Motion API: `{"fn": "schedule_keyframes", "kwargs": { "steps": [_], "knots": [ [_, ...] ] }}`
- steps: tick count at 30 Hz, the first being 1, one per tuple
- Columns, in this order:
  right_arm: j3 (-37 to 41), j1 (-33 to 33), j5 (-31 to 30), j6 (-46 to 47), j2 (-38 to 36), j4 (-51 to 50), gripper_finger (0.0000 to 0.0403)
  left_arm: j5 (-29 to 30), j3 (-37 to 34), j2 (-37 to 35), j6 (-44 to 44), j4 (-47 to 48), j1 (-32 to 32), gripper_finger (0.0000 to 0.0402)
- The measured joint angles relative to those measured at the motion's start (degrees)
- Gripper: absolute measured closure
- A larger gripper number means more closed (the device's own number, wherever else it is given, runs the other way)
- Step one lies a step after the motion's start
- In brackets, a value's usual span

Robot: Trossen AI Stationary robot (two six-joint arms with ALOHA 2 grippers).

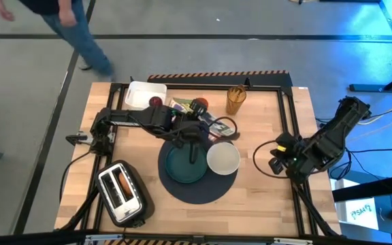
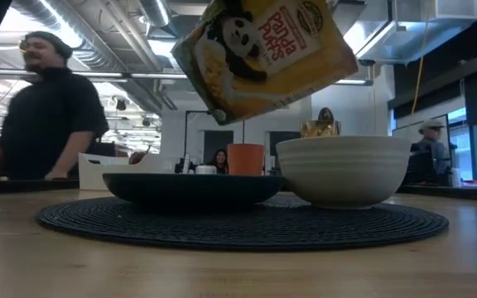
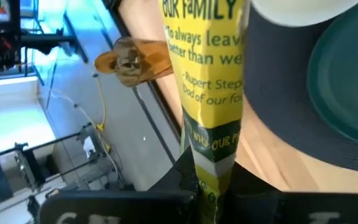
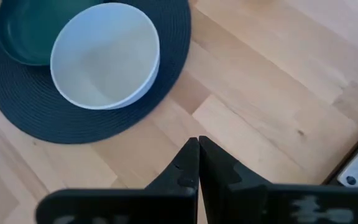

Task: Arrange a breakfast setting
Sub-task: Pour the cereal into the white bowl

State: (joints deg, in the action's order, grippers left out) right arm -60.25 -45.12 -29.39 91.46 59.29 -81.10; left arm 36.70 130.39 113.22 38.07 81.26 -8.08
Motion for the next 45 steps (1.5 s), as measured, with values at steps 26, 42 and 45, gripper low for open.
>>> {"fn": "schedule_keyframes", "kwargs": {
  "steps": [26, 42, 45],
  "knots": [
    [0.00, 0.11, -0.96, -0.17, -0.31, -4.89, 0.0402, 9.93, -15.88, 0.80, 27.60, -11.02, -4.76, 0.0399],
    [0.00, 0.13, 1.51, -0.20, -0.31, -4.78, 0.0402, 12.89, -15.90, 0.80, 37.38, -11.70, -4.56, 0.0399],
    [-0.02, 0.13, 1.49, -0.20, -0.31, -4.80, 0.0402, 13.54, -15.90, 0.80, 38.03, -11.70, -4.52, 0.0399]
  ]
}}
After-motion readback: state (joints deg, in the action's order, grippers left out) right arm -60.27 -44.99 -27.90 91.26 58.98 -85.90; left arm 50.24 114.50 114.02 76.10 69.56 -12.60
